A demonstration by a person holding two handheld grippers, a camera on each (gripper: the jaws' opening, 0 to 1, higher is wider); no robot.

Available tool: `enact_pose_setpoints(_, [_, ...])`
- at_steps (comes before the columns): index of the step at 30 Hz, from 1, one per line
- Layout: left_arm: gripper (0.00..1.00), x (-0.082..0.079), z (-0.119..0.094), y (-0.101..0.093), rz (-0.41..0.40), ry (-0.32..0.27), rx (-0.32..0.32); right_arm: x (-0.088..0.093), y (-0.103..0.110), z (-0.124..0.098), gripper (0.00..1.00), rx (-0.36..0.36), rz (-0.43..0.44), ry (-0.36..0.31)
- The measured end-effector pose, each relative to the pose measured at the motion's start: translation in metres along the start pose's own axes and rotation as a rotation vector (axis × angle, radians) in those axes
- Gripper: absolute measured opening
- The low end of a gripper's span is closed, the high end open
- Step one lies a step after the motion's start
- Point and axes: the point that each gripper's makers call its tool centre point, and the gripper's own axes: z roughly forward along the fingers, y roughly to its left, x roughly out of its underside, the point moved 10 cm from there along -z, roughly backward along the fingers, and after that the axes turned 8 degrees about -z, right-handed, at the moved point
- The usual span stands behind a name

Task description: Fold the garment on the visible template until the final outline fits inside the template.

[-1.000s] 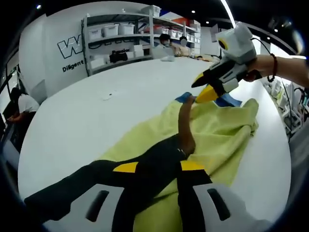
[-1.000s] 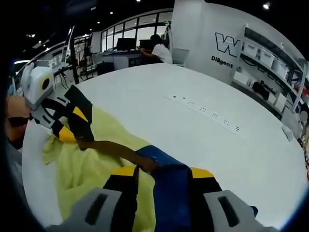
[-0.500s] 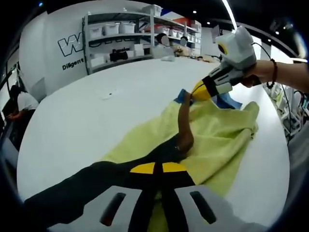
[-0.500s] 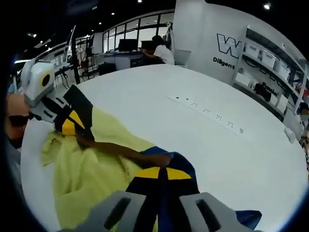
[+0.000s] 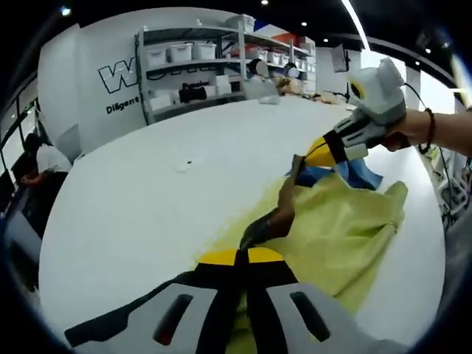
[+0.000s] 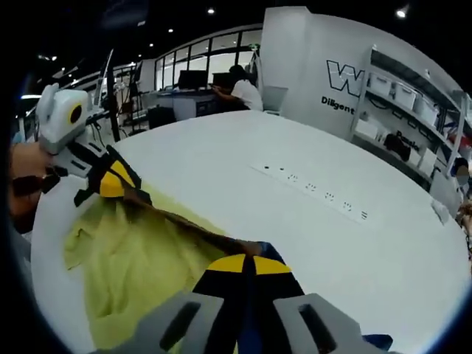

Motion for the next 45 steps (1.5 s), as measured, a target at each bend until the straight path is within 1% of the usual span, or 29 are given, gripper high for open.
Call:
enact_pose_setpoints(5, [0.02,-0.010,0.011,0.010,-0.003,0.003,-0.021,-0.010,-0.007,0.007,0.00,0.025,0.058,-0.027])
enact_pose_setpoints(6, [0.02,-0.012,0.015,0.014,-0.008,0.011,-0.029,-0.012,-0.009,0.010,0.00,0.029,0.075,-0.029])
enact_pose_setpoints(8, [0.02,-0.015,0.021,0.019,-0.008,0.017,-0.045,-0.015,-0.013,0.017,0.00,0.029,0.139,-0.039])
enact_pose_setpoints(9, [0.02,-0.016,0.024,0.022,-0.005,0.016,-0.049,-0.017,-0.014,0.019,0.00,0.032,0.146,-0.042])
enact_pose_setpoints(13, [0.02,-0.018,0.033,0.029,0.003,0.031,-0.061,-0.018,-0.017,0.026,0.00,0.038,0.194,-0.051])
enact_pose_setpoints(17, [0.03,-0.020,0.042,0.037,0.013,0.029,-0.072,-0.017,-0.019,0.035,0.00,0.052,0.215,-0.052])
enact_pose_setpoints(18, [0.03,-0.021,0.046,0.040,-0.006,0.026,-0.093,-0.017,-0.019,0.038,0.00,0.057,0.229,-0.060])
enact_pose_setpoints(19, [0.03,-0.022,0.050,0.042,-0.020,0.022,-0.092,-0.017,-0.020,0.042,0.00,0.062,0.250,-0.078])
enact_pose_setpoints(21, [0.03,-0.025,0.056,0.046,-0.033,0.019,-0.113,-0.017,-0.020,0.046,0.00,0.072,0.251,-0.081])
enact_pose_setpoints(27, [0.03,-0.029,0.073,0.057,-0.019,0.040,-0.136,-0.015,-0.020,0.061,0.00,0.110,0.239,-0.081])
enact_pose_setpoints(28, [0.03,-0.029,0.076,0.059,-0.024,0.047,-0.129,-0.015,-0.021,0.064,0.00,0.112,0.245,-0.086])
enact_pose_setpoints(29, [0.03,-0.028,0.077,0.059,-0.029,0.053,-0.125,-0.015,-0.020,0.065,0.00,0.116,0.254,-0.084])
enact_pose_setpoints(31, [0.03,-0.024,0.081,0.062,-0.086,0.079,-0.129,-0.014,-0.020,0.068,0.00,0.125,0.274,-0.080])
enact_pose_setpoints(33, [0.03,-0.021,0.084,0.063,-0.092,0.076,-0.127,-0.014,-0.018,0.072,0.00,0.123,0.274,-0.081])
enact_pose_setpoints(34, [0.03,-0.019,0.085,0.064,-0.085,0.077,-0.130,-0.014,-0.018,0.073,0.00,0.126,0.263,-0.079])
enact_pose_setpoints(36, [0.03,-0.020,0.086,0.065,-0.076,0.069,-0.132,-0.013,-0.018,0.078,0.00,0.133,0.248,-0.073])
enact_pose_setpoints(39, [0.03,-0.021,0.087,0.067,-0.079,0.063,-0.134,-0.011,-0.020,0.083,0.00,0.134,0.264,-0.065])
enact_pose_setpoints(42, [0.03,-0.021,0.088,0.069,-0.086,0.060,-0.135,-0.010,-0.021,0.089,0.00,0.141,0.254,-0.051])
enact_pose_setpoints(45, [0.05,-0.023,0.090,0.072,-0.063,0.070,-0.148,-0.010,-0.021,0.093,0.00,0.144,0.244,-0.042])
